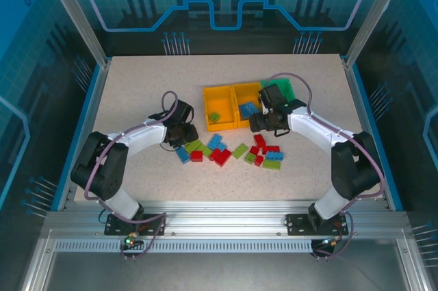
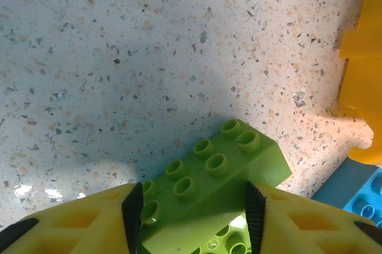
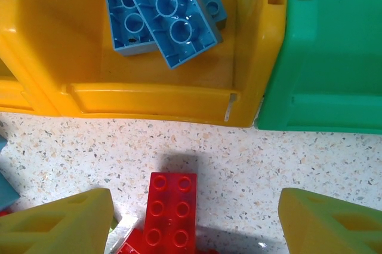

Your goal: Sort the legos into containers by color

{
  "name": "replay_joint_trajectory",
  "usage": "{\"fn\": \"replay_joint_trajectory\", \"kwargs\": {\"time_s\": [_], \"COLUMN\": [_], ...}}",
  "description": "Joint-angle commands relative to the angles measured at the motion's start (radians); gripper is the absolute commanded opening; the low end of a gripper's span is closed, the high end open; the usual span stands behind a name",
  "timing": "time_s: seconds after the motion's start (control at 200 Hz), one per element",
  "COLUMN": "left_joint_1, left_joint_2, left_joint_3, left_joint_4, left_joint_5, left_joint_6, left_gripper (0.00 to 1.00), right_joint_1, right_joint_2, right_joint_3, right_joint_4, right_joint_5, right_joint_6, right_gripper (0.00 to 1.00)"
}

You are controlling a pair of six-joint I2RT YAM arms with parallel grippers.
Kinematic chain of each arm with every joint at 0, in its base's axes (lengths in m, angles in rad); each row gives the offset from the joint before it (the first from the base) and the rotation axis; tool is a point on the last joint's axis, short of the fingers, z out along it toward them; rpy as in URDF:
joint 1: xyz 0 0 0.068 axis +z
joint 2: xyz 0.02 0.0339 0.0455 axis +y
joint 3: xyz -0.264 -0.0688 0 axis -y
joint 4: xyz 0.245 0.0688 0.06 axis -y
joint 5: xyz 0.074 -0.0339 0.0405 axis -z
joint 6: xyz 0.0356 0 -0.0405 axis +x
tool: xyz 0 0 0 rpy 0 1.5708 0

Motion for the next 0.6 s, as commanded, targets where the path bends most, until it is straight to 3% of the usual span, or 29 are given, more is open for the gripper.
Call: {"fn": "replay_joint_trajectory", "kwargs": {"time_s": [0.0, 0.225, 0.595], "left_joint_1": [-0.004, -0.006, -0.01], "left_joint_2": [-0.007, -0.046, -0.028], "left_joint_3": [-0.01, -0.011, 0.0], "left_joint_4": [-0.035, -0.047, -0.003], "left_joint_5": [-0.038, -0.058, 0.026], "left_joint_6": [0.013, 0.035, 0.245], "left_gripper": [0.51, 0.69, 0.73], "right_joint_1": [-0.016, -0.015, -0.017], "right_joint_2": [-0.028, -0.028, -0.032], "right_joint_3": [-0.013, -0.015, -0.019], "right_joint_4": [-0.001, -0.001, -0.005], "right_joint_5": [-0.013, -0.017, -0.014], "right_joint_6": [0.012, 0.014, 0.019], "right_gripper": [0.75, 0.75, 0.76]}}
